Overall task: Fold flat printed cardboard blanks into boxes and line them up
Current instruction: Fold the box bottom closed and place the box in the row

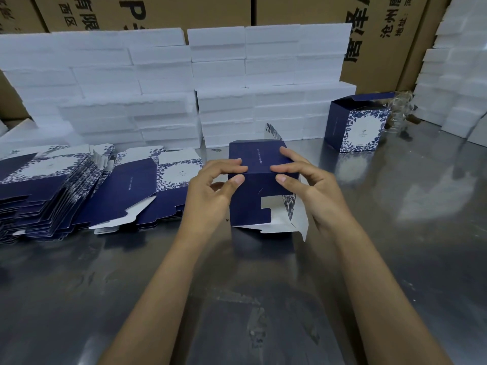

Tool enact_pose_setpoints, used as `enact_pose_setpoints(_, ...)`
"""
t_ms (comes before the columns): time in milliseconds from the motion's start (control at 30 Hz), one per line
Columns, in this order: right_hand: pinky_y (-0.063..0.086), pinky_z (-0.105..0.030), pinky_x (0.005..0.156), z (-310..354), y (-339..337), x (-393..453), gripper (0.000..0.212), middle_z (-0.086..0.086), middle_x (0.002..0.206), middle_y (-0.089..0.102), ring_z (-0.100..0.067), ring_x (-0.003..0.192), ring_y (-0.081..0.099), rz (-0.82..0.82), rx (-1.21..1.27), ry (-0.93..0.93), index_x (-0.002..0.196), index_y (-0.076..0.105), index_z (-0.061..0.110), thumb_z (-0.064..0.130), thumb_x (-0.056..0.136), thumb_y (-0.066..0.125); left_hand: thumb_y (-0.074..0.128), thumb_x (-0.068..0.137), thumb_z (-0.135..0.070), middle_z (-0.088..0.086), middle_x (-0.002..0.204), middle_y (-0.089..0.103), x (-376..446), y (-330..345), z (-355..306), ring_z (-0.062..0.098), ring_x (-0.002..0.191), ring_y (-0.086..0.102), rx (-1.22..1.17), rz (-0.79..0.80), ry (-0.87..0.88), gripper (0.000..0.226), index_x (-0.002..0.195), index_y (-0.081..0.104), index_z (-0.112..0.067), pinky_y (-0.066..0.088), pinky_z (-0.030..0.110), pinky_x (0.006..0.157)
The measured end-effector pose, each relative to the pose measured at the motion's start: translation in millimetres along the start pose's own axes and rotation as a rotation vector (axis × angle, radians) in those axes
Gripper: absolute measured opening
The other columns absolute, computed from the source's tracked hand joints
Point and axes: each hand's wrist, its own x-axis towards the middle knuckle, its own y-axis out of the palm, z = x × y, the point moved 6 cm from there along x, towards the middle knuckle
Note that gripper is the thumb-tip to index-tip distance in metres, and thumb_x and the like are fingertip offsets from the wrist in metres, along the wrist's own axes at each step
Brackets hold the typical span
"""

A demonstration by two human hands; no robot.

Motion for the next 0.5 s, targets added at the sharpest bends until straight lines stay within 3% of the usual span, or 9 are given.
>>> enact_pose_setpoints(367, 0.043, -0.044, 0.115, -7.1, -5.9, 1.3, 0.023, 0.014, 0.139, 0.063, -0.003, 0.133, 0.054, -0.025, 0.036, -0.015, 0.092, 0.083, 0.029, 0.009, 0.084, 0.074, 0.059, 0.097, -0.003, -0.009, 0.122, 0.067, 4.1, 0.3, 4.0, -0.009, 0.116, 0.056, 0.025, 0.036, 0.022, 0.027, 0.099, 0.072, -0.027, 0.043, 0.007, 0.085)
enact_pose_setpoints(433, 0.045, -0.044, 0.114, -7.7, -6.5, 1.6, 0.022, 0.014, 0.138, 0.064, -0.004, 0.133, 0.055, -0.036, 0.029, -0.02, 0.091, 0.083, 0.029, 0.01, 0.084, 0.075, 0.059, 0.097, -0.003, -0.01, 0.123, 0.067, 2.2, 1.4, 4.1, -0.006, 0.119, 0.055, 0.053, 0.011, 0.04, 0.028, 0.1, 0.072, -0.028, 0.043, 0.009, 0.089)
enact_pose_setpoints(500, 0.043, -0.043, 0.115, -6.0, -6.1, 1.0, 0.02, 0.016, 0.139, 0.063, -0.002, 0.134, 0.054, -0.032, 0.018, -0.016, 0.092, 0.083, 0.03, 0.015, 0.082, 0.075, 0.062, 0.095, -0.005, -0.013, 0.127, 0.064, -2.4, 3.8, -1.1, -0.004, 0.125, 0.049, 0.224, -0.036, 0.142, 0.026, 0.107, 0.071, -0.026, 0.037, 0.013, 0.101)
